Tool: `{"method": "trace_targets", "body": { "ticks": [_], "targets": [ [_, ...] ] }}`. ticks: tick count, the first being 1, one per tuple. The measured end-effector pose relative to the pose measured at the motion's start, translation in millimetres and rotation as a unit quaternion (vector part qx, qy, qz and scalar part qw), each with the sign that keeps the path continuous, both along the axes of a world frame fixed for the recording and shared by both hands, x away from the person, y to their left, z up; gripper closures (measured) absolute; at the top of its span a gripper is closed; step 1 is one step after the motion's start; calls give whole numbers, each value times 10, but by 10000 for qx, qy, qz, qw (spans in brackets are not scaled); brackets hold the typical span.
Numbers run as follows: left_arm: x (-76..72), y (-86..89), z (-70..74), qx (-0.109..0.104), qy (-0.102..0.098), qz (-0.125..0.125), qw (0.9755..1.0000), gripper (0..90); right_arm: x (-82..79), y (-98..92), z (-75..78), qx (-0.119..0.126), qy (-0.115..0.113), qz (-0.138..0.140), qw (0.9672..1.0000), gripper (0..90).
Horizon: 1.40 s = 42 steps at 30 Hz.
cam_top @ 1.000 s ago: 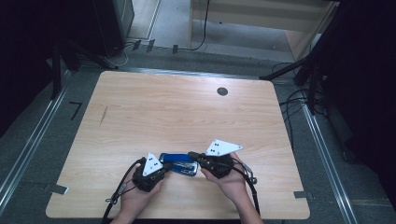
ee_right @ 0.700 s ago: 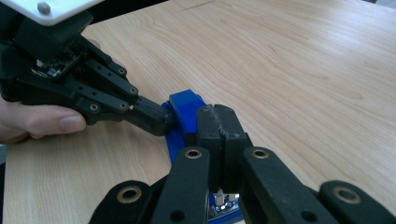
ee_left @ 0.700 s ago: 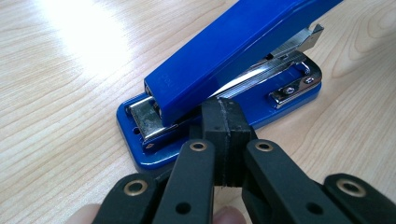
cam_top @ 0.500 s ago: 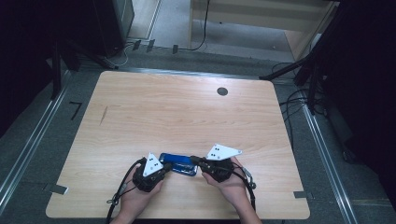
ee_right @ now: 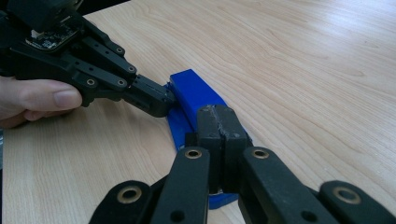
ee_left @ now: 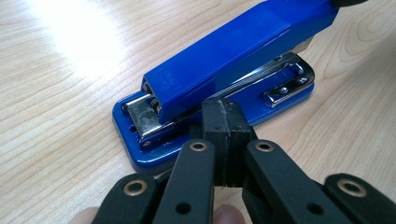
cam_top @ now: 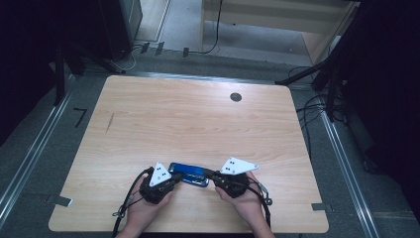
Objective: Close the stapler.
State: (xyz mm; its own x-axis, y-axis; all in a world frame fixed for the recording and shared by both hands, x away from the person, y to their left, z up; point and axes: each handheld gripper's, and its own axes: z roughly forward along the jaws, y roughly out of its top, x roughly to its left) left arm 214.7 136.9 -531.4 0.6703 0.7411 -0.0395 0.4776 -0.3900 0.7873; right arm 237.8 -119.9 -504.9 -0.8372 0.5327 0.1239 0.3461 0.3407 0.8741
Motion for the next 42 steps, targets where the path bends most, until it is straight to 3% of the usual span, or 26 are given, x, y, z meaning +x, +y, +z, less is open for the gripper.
{"method": "trace_targets", "body": {
  "ticks": [10,18,21,26,30,32,42],
  "targets": [
    [-3,2,0,-11,-18,15,10000,900,19,-26,-68,82,197,-122,9997,900],
    [-7,3,1,9,-31,22,10000,900,6,0,-96,-55,123,-106,9999,900],
    [-8,3,1,4,-23,31,10000,900,2,-3,-107,26,184,-156,9997,900],
    [0,5,1,-2,-18,39,10000,900,-19,32,-76,-139,115,-230,9996,900],
    [1,6,2,1,-6,34,10000,900,-25,30,-55,152,126,-311,9993,900],
    [0,7,2,-4,-15,30,10000,900,-35,38,-38,97,43,-386,9992,900],
    [5,14,0,-62,27,49,10000,900,-66,-14,-37,171,126,-441,9988,900]
  ]
}}
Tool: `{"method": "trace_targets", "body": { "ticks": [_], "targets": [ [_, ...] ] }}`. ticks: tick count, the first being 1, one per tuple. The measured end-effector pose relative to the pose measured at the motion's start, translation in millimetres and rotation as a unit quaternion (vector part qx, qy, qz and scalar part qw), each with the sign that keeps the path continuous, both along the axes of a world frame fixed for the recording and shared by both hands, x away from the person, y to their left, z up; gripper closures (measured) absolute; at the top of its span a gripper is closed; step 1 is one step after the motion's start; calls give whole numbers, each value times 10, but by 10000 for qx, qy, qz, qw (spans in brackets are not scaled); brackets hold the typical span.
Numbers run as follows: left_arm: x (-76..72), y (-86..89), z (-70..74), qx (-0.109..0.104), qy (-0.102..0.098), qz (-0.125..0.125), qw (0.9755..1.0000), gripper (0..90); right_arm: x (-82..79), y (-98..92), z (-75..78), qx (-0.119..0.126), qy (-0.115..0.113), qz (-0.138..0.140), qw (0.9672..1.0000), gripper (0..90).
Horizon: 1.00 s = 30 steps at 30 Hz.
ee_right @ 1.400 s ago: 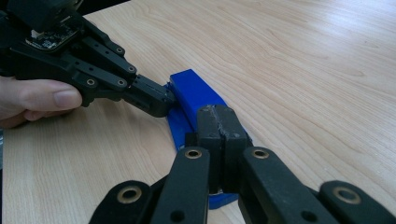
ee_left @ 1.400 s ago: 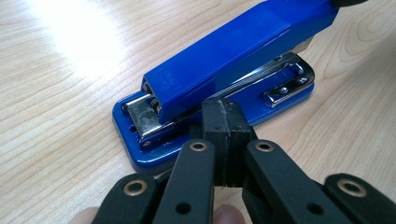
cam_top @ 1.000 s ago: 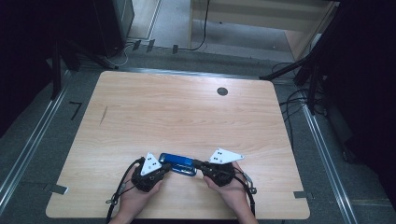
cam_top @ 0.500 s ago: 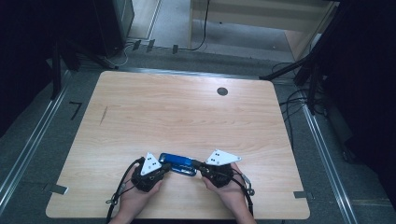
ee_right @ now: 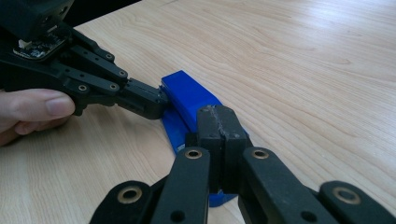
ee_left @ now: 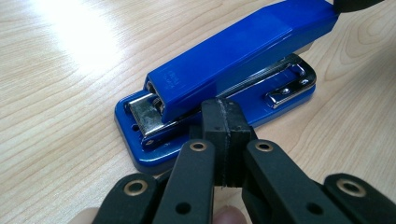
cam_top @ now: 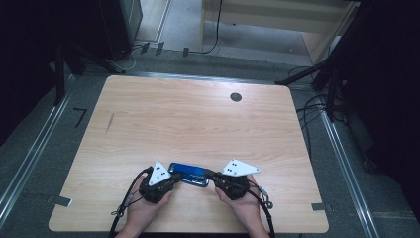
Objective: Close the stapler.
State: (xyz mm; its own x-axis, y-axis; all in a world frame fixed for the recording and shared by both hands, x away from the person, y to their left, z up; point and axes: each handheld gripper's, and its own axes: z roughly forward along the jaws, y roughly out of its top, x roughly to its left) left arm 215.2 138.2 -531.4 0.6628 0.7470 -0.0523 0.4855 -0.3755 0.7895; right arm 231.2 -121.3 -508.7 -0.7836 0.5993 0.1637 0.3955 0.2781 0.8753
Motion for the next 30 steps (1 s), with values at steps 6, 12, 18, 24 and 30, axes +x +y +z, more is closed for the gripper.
{"method": "trace_targets", "body": {
  "ticks": [6,12,18,24,30],
  "targets": [
    [-19,35,1,-46,29,-15,10000,900,-49,-35,33,26,-46,-55,10000,900],
    [-66,95,25,-182,103,20,9998,900,-97,-40,56,35,-88,-80,9999,900],
    [-130,192,58,-188,38,133,9997,900,-132,-76,54,67,-97,-146,9998,900],
    [-199,413,83,-294,-13,398,9988,900,-211,-87,18,51,-56,-183,9998,900],
    [-217,709,96,-452,-46,921,9947,900,-255,-77,-47,-5,28,-308,9995,900]
  ]
}}
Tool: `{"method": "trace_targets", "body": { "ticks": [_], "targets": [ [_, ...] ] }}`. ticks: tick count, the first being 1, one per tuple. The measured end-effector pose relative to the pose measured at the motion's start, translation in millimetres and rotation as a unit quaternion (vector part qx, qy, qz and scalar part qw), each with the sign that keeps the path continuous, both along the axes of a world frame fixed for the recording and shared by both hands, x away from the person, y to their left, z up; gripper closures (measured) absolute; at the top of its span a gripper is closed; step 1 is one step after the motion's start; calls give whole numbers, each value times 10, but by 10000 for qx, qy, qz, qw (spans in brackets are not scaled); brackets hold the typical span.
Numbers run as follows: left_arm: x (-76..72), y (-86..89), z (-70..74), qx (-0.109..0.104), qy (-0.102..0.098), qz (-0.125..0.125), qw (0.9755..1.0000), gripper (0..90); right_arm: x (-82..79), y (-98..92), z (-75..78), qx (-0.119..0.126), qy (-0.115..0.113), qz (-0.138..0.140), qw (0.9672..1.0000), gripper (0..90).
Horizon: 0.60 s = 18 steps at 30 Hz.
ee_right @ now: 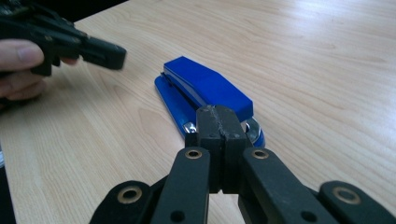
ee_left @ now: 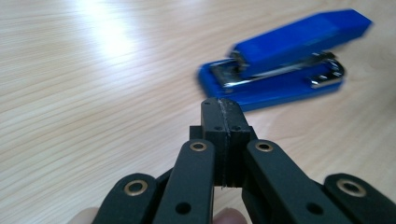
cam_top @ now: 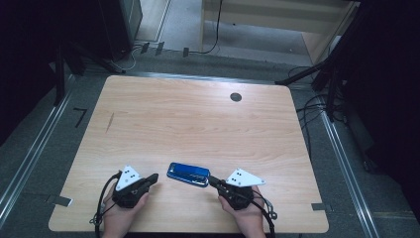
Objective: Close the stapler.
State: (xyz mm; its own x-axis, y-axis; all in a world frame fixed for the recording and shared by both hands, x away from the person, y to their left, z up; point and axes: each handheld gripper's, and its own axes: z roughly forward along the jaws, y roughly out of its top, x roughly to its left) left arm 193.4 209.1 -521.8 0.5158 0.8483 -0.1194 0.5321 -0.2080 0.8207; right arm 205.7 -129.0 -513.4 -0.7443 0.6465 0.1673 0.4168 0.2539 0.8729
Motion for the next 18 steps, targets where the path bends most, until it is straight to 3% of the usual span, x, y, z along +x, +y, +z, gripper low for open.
{"method": "trace_targets", "body": {
  "ticks": [6,8,14,18],
  "targets": [
    [14,301,14,-157,-121,499,9986,900,-5,78,-108,-82,139,-5,9999,900],
    [16,378,9,-217,-168,657,9975,782,-2,107,-129,-97,158,-7,9998,900],
    [3,622,22,-296,-291,1005,9941,600,10,131,-171,-98,190,-84,9997,900],
    [12,727,21,-196,-288,1233,9918,449,19,124,-177,-51,203,-145,9997,900]
  ]
}}
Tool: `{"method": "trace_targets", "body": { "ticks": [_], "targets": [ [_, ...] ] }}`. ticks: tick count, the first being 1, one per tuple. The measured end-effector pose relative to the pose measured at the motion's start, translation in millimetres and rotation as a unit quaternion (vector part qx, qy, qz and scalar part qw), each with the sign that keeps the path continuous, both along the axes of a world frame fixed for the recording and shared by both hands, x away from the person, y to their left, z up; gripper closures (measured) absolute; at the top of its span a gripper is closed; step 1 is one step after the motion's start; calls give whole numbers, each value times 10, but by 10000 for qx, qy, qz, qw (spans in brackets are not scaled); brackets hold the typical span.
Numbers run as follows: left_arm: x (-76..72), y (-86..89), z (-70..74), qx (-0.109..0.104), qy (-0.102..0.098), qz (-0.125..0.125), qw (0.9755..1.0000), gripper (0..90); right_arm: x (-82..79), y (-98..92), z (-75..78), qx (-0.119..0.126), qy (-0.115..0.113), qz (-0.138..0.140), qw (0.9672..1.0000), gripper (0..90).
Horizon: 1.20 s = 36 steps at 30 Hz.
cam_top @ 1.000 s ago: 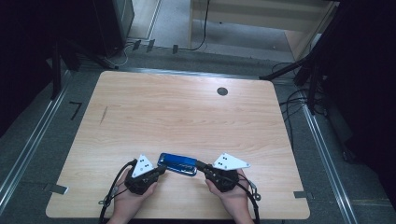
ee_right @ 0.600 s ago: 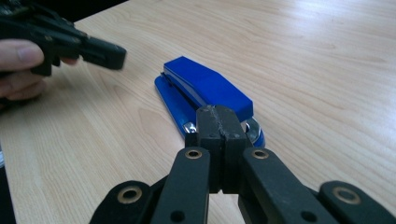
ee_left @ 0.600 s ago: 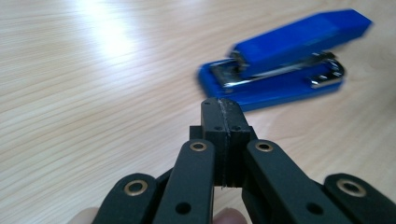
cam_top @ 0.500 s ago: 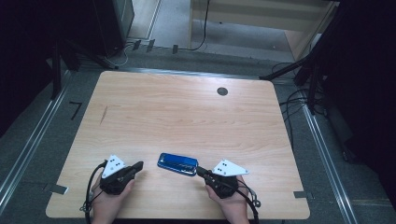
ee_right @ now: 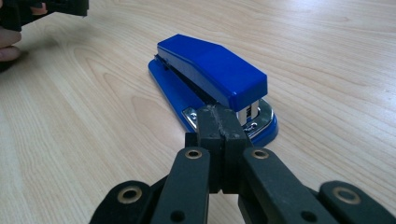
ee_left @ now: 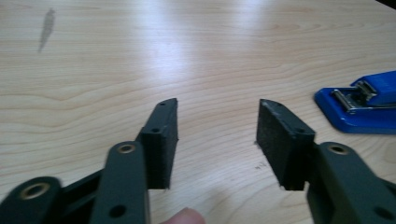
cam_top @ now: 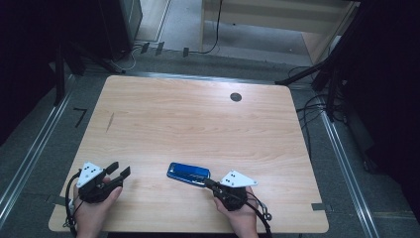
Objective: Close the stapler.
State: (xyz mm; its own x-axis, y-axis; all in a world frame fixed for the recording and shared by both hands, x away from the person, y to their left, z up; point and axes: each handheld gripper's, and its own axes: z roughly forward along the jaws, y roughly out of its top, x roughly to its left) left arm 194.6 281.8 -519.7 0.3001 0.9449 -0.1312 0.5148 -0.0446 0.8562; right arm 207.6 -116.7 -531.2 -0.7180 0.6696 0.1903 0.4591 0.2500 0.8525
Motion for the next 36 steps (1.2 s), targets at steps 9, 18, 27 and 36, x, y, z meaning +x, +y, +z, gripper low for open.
{"method": "trace_targets", "body": {
  "ticks": [9,18,27,36],
  "targets": [
    [29,145,57,137,-27,355,9993,209,19,-34,-5,43,-31,-66,10000,900],
    [69,270,25,-72,39,463,9989,133,23,-39,-5,19,-53,-59,10000,900],
    [122,313,-24,-228,190,617,9977,137,13,-5,-26,-73,-63,-83,9999,900],
    [123,272,-39,-81,175,552,9983,141,29,36,-51,-42,-55,-78,9999,900]
  ]
}}
